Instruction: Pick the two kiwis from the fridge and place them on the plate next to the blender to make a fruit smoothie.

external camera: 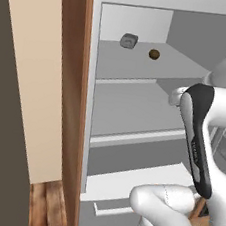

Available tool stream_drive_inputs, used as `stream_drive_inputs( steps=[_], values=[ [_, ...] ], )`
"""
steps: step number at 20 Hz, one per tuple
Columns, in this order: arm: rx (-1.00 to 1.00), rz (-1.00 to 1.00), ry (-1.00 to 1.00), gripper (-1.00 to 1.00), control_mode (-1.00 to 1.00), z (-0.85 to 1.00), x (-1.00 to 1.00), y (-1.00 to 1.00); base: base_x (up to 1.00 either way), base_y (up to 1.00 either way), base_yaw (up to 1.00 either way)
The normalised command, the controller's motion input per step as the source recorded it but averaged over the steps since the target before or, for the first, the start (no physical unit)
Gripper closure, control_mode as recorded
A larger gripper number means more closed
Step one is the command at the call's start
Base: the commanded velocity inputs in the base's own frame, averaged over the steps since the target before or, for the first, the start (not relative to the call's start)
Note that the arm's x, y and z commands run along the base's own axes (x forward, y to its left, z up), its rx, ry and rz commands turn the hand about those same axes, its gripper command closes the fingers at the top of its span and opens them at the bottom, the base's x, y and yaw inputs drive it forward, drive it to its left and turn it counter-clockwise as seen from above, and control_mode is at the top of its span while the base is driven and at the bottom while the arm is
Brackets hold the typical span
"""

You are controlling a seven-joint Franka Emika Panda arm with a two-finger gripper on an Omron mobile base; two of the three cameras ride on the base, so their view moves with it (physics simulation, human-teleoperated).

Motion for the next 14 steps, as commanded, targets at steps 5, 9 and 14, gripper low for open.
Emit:
stream_drive_inputs(
  steps=[5, 9, 14],
  values=[
    [0.0, -0.09, -0.07, -1.0, -1.0, 0.9, 0.1, -0.15, 0.0, 0.0, 0.0],
    [0.0, -0.01, -0.08, -1.0, -1.0, 0.11, 0.84, 0.0, 0.0, 0.0, 0.0],
    [0.05, 0.0, -0.04, -1.0, -1.0, -0.07, 1.0, 0.02, 0.0, 0.0, 0.0]
  ],
)
